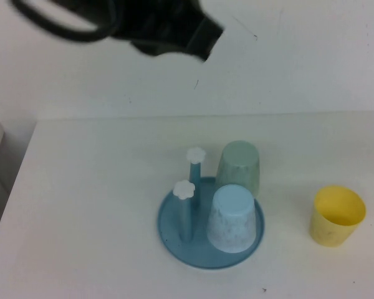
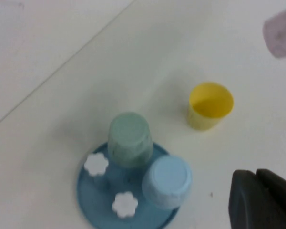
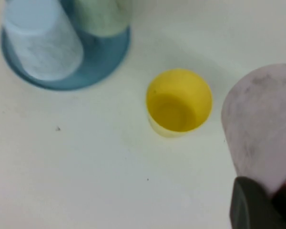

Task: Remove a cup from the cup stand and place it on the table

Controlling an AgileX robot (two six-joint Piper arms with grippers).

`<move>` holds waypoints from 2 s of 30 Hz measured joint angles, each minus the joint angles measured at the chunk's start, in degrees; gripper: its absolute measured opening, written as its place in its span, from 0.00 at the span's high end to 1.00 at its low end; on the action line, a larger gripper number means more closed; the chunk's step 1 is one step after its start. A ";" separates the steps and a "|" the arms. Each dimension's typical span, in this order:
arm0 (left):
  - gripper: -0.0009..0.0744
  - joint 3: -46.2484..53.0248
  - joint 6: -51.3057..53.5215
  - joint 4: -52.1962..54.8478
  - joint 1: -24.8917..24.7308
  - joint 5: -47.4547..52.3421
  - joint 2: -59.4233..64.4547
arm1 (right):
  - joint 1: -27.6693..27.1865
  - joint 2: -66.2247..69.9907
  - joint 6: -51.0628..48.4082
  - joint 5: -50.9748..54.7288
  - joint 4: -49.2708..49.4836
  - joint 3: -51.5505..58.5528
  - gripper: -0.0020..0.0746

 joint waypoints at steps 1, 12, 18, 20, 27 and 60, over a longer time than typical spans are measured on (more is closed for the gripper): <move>0.99 3.09 0.11 1.04 0.00 0.10 -2.33 | 0.00 2.95 0.12 0.11 -0.57 -1.18 0.95; 0.99 36.22 0.49 10.07 0.00 0.22 -24.68 | 9.30 28.46 3.43 -4.49 -12.34 -12.97 0.95; 0.99 49.22 -1.91 11.88 0.00 -0.80 -33.62 | 14.79 39.65 4.97 -5.12 -16.25 -20.38 0.95; 0.99 51.92 -2.04 11.98 0.00 -2.09 -35.82 | 15.58 43.33 5.11 -5.12 -16.47 -21.84 0.95; 0.99 55.20 -2.16 11.75 0.00 -2.86 -39.09 | 15.91 51.86 5.33 -3.71 -17.06 -25.97 0.95; 0.99 55.34 -5.05 10.84 0.00 -10.99 -39.43 | 15.91 47.43 12.53 -3.57 -17.03 -34.47 0.67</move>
